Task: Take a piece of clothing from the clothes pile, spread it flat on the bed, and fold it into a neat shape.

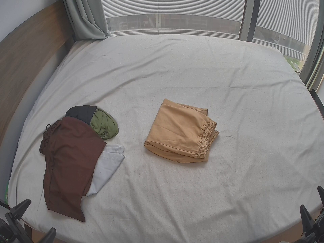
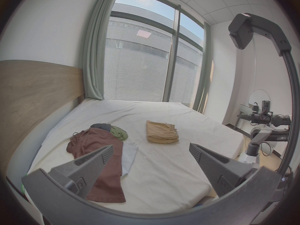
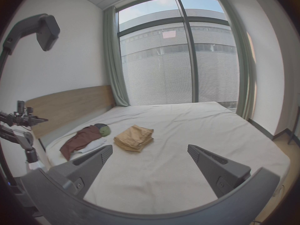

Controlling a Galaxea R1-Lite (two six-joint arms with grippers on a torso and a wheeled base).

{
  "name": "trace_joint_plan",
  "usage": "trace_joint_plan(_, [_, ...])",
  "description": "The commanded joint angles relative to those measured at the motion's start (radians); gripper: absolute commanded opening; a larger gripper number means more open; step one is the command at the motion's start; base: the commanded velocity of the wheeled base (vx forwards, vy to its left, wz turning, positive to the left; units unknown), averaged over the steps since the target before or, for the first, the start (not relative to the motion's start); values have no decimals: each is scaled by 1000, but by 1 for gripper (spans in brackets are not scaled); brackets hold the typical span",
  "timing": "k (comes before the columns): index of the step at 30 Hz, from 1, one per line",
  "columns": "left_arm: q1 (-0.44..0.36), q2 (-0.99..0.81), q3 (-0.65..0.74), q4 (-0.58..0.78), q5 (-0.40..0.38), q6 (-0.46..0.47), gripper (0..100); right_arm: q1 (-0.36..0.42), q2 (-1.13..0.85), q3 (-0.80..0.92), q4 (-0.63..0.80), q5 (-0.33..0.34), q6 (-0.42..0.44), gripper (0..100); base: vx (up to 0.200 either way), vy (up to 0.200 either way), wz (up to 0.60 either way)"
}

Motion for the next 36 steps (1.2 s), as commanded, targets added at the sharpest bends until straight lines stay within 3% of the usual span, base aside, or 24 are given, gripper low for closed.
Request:
trace_joint_plan(1, [11,-94,18,30,78,-18,100,-33,-46,19,61,-178,-57,100,0,0,0])
trace_joint_plan(3, [28,-94,18,65,100,-18,100,-31,-46,16,109,-216,-32,100,0,0,0])
trace_joint_plan(8, [61,-96,18,91,153,-23,100,-31,-46,17,94,-210,-29,100,0,0,0])
trace_joint_plan(11, [166,-169,18,99,158,-18,100,-27,-46,17,91,-206,-32,100,0,0,0])
trace_joint_plan(13, [161,-179,18,105,179,-21,100,-27,-47,17,91,-204,-34,100,0,0,0])
trace_joint_plan(16, [155,-180,18,142,325,-2,100,-28,-46,17,91,-204,-34,100,0,0,0])
trace_joint_plan(17, [153,-180,18,168,342,-3,100,-28,-46,17,91,-204,-34,100,0,0,0])
trace_joint_plan(36, [149,-183,18,165,331,15,100,-27,-46,17,94,-192,-38,100,0,0,0])
